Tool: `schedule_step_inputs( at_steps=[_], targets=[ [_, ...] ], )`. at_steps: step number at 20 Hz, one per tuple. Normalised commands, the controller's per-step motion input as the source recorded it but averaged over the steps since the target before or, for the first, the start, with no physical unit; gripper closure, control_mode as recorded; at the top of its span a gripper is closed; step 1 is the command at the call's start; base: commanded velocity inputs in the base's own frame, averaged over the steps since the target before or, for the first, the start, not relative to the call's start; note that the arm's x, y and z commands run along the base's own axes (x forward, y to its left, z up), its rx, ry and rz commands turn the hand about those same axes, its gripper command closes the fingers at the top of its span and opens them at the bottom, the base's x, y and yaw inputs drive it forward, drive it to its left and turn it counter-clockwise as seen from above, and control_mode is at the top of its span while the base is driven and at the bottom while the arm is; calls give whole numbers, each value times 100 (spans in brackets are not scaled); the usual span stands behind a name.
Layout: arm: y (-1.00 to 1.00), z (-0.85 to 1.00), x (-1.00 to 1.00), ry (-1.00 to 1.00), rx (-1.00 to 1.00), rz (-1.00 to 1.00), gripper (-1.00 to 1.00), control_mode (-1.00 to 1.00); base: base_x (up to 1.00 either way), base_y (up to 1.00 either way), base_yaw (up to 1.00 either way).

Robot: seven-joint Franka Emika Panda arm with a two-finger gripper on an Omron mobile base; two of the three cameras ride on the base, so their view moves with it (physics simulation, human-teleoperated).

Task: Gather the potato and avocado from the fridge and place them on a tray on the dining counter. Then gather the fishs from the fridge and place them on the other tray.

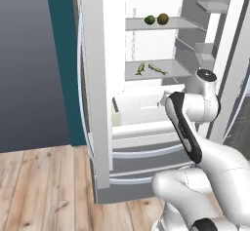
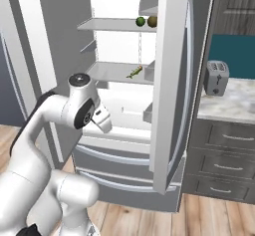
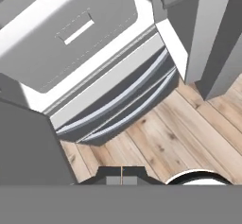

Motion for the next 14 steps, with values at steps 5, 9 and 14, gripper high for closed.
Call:
schedule_step_inputs(
  at_steps=[5,9,14],
  targets=[
    [0,-23,-39,3,-2,5,100,-100,0,0,0],
    [3,-10,-43,0,-1,6,100,-100,0,0,0],
    [35,-20,-43,2,-13,9,100,-100,0,0,0]
  ],
)
